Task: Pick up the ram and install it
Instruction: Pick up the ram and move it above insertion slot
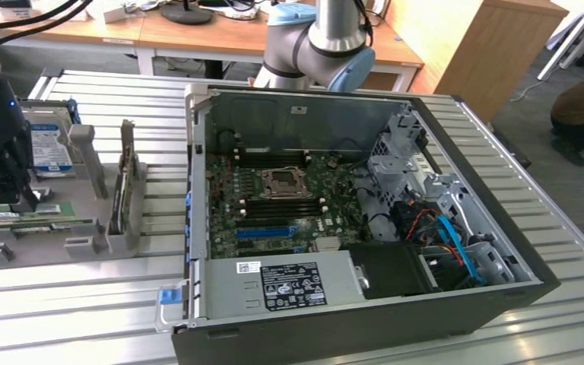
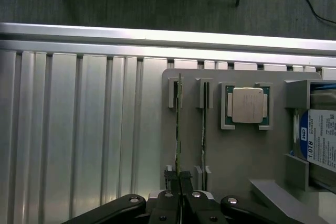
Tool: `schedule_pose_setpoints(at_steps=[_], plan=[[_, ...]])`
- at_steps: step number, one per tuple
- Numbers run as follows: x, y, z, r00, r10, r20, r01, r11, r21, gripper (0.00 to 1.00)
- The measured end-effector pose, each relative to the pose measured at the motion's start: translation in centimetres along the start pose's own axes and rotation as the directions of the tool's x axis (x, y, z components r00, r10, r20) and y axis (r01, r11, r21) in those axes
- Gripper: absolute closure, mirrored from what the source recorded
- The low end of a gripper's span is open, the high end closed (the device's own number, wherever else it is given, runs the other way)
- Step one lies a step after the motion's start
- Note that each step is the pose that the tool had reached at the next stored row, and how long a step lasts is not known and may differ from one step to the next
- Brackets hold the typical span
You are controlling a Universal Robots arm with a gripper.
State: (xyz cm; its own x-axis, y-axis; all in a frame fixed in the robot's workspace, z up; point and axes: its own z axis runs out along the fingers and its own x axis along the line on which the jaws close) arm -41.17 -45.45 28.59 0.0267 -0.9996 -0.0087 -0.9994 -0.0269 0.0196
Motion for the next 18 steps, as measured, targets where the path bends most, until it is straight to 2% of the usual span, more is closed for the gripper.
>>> schedule_pose_setpoints(at_steps=[14,18], plan=[[0.0,0.05,-2.52,1.0000,0.000,0.0000,0.000,1.0000,0.0000,0.88],[0.0,0.07,-3.56,1.0000,0.000,0.0000,0.000,1.0000,0.0001,0.88]])
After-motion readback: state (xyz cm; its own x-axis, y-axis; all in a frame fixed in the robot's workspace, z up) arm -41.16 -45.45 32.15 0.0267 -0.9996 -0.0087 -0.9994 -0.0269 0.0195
